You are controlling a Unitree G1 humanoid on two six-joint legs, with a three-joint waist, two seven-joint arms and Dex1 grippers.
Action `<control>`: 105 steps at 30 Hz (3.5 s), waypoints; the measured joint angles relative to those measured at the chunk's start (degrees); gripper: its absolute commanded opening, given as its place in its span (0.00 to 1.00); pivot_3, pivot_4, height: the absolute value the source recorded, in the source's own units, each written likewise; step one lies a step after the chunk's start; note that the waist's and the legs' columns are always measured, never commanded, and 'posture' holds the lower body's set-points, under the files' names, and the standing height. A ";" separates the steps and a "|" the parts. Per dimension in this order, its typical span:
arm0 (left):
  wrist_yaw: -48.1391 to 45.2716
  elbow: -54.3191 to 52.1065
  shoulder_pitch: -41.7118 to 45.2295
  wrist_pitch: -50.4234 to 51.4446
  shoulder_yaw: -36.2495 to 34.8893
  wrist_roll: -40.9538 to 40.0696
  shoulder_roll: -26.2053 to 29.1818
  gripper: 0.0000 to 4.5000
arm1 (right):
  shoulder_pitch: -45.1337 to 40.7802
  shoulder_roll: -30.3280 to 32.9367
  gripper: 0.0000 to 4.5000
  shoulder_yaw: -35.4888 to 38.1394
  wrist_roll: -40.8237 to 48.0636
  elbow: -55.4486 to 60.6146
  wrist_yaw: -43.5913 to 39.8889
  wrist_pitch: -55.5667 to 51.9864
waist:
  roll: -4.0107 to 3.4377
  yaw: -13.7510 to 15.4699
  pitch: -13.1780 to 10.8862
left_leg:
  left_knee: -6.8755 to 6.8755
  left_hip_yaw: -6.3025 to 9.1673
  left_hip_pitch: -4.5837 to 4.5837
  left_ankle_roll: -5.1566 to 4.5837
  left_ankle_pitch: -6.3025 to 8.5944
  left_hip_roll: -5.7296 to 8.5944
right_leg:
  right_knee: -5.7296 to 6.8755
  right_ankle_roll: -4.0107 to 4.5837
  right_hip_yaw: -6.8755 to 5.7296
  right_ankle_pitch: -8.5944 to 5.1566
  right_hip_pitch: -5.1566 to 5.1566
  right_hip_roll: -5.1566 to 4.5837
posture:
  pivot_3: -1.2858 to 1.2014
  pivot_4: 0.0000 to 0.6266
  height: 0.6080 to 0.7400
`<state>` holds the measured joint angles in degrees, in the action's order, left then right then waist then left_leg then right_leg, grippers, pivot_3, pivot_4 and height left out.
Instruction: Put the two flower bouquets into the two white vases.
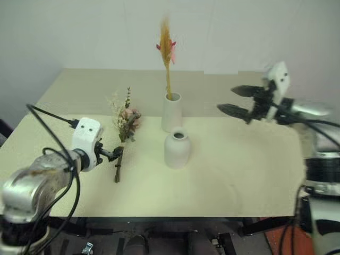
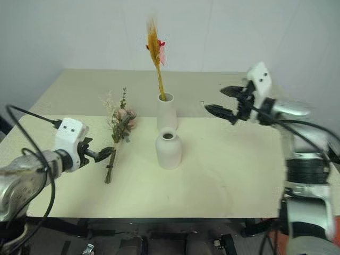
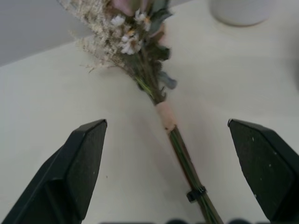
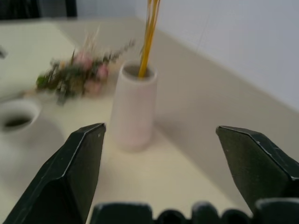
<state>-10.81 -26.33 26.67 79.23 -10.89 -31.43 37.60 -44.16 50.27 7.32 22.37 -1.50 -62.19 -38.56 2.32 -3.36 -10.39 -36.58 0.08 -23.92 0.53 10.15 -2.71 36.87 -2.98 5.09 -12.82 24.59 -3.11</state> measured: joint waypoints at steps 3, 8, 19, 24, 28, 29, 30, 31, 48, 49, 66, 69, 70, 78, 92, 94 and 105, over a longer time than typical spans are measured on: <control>1.35 7.14 5.50 3.48 3.87 2.03 -2.56 1.00 | 3.81 7.15 0.99 2.48 4.47 5.65 -3.79 -6.85 | 0.01 -0.63 0.00 | 0.00 -0.01 0.18 0.01 0.01 0.01 | -0.18 -0.05 0.07 -0.03 -0.25 0.00 | 0.52 0.24 1.00; 0.53 16.13 9.83 2.11 7.78 4.41 -4.83 1.00 | 10.16 12.51 0.99 6.49 9.76 12.97 -4.56 -12.95 | 0.03 -0.54 -0.02 | 0.01 0.00 0.18 0.00 0.01 0.02 | -0.13 -0.06 0.10 -0.03 -0.22 0.01 | 0.52 0.24 1.00; -0.68 35.46 19.81 -3.48 12.29 12.16 -8.22 0.26 | 19.31 19.50 1.00 15.94 14.97 20.62 -4.56 -17.08 | 0.05 0.90 -0.03 | -0.05 -0.02 0.04 0.01 0.01 0.21 | -0.35 -0.22 0.13 0.03 -0.22 -0.17 | 0.52 0.24 1.00; -1.39 36.25 20.24 -4.33 13.24 13.56 -9.10 0.03 | 22.17 19.62 1.00 17.05 15.00 21.52 -3.50 -17.08 | 0.05 1.05 -0.03 | -0.05 -0.01 -0.04 0.01 0.01 0.22 | -0.50 -0.34 0.12 0.10 -0.23 -0.20 | 0.52 0.24 1.00; -0.32 36.22 20.37 -4.53 11.10 14.19 -10.39 0.03 | 23.59 19.88 1.00 18.72 14.96 21.76 -2.88 -17.05 | 0.05 1.01 -0.03 | -0.06 -0.01 -0.14 0.01 0.01 0.22 | -0.71 -0.42 0.13 0.20 -0.24 -0.21 | 0.52 0.24 1.00; 0.64 36.05 20.21 -6.04 8.95 14.28 -11.58 0.03 | 24.85 19.87 1.00 19.60 14.92 22.02 -2.84 -16.75 | 0.05 1.07 -0.03 | -0.06 -0.01 -0.19 0.01 0.01 0.23 | -0.75 -0.42 0.12 0.22 -0.23 -0.22 | 0.52 0.24 1.00; 1.49 35.62 20.08 -8.05 6.43 14.22 -12.72 0.03 | 26.14 19.83 1.00 20.42 14.86 22.34 -2.91 -16.35 | 0.05 1.17 -0.03 | -0.10 0.00 -0.26 0.01 0.01 0.22 | -0.77 -0.42 0.10 0.24 -0.20 -0.22 | 0.52 0.24 1.00; 2.00 34.18 19.58 -10.79 3.20 13.61 -14.05 0.03 | 27.61 19.53 1.00 21.57 14.74 22.68 -3.10 -15.34 | 0.05 1.23 -0.03 | -0.10 -0.01 -0.29 0.01 0.01 0.21 | -0.81 -0.39 0.11 0.27 -0.20 -0.22 | 0.52 0.24 1.00; -27.95 32.78 31.55 -36.36 -14.46 -21.71 -25.00 0.03 | 47.63 8.51 1.00 37.32 14.25 32.52 -1.01 -8.73 | 0.14 2.63 0.04 | -0.72 -0.01 -0.30 0.08 -0.04 0.43 | -0.91 -0.51 0.32 0.27 -0.59 -0.28 | 0.52 0.24 1.00; -29.71 34.57 31.88 -37.62 -12.24 -20.43 -25.23 0.03 | 48.56 7.59 1.00 38.39 14.46 33.31 -0.37 -8.90 | 0.14 2.62 0.04 | -0.71 -0.01 -0.30 0.08 -0.03 0.46 | -0.92 -0.60 0.35 0.32 -0.59 -0.29 | 0.52 0.24 1.00; -43.42 48.00 34.03 -49.04 -0.09 -12.30 -30.28 0.03 | 57.11 2.93 1.00 45.45 17.25 41.47 7.56 -10.37 | 0.13 2.32 0.04 | -0.49 0.03 -0.36 0.05 -0.02 0.53 | -0.98 -0.81 0.44 0.37 -0.44 -0.30 | 0.52 0.24 1.00; -45.25 48.00 33.42 -51.01 1.34 -10.54 -30.53 0.03 | 57.10 2.84 1.00 45.45 17.43 41.61 8.44 -10.36 | 0.13 2.44 0.04 | -0.49 0.03 -0.38 0.05 -0.02 0.54 | -1.02 -0.81 0.44 0.37 -0.45 -0.31 | 0.52 0.24 1.00; -45.70 48.16 32.99 -51.81 1.57 -10.09 -30.79 0.03 | 57.10 2.72 1.00 45.45 17.51 41.61 8.57 -10.34 | 0.13 2.46 0.04 | -0.49 0.03 -0.38 0.05 -0.02 0.54 | -1.02 -0.81 0.44 0.37 -0.45 -0.31 | 0.52 0.24 1.00; -46.37 51.00 31.54 -57.57 2.02 -7.35 -33.36 0.03 | 55.08 2.67 1.00 44.71 18.50 41.43 10.15 -8.74 | 0.14 2.36 0.04 | -0.49 0.04 -0.38 0.04 -0.02 0.54 | -1.01 -0.81 0.44 0.37 -0.45 -0.30 | 0.52 0.24 1.00; -50.23 51.38 27.09 -63.06 6.01 -1.75 -33.29 0.03 | 54.60 2.68 1.00 42.97 18.68 41.39 11.10 -6.54 | 0.13 2.40 0.05 | -0.49 0.05 -0.37 0.04 -0.02 0.55 | -1.01 -0.82 0.45 0.37 -0.46 -0.31 | 0.52 0.24 1.00; -50.74 50.88 25.59 -63.17 6.49 -1.47 -33.30 0.03 | 54.52 2.68 1.00 42.88 18.69 41.36 11.18 -6.38 | 0.13 2.44 0.05 | -0.49 0.05 -0.38 0.04 -0.03 0.55 | -1.01 -0.82 0.45 0.37 -0.45 -0.31 | 0.52 0.24 1.00; -53.14 45.62 22.98 -61.86 8.53 -1.17 -30.22 0.40 | 53.92 2.81 1.00 41.17 18.31 40.13 11.37 -4.60 | 0.12 2.35 0.05 | -0.49 0.05 -0.35 0.04 -0.03 0.54 | -0.99 -0.82 0.45 0.37 -0.48 -0.30 | 0.52 0.24 1.00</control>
<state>-63.95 19.29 49.64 17.38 -2.37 -32.60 7.38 9.76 53.08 48.48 40.68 38.63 -50.82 -43.15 2.44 -1.02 -10.34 -37.07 0.14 -24.27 0.57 10.12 -2.17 35.88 -3.80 5.54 -12.44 24.11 -3.41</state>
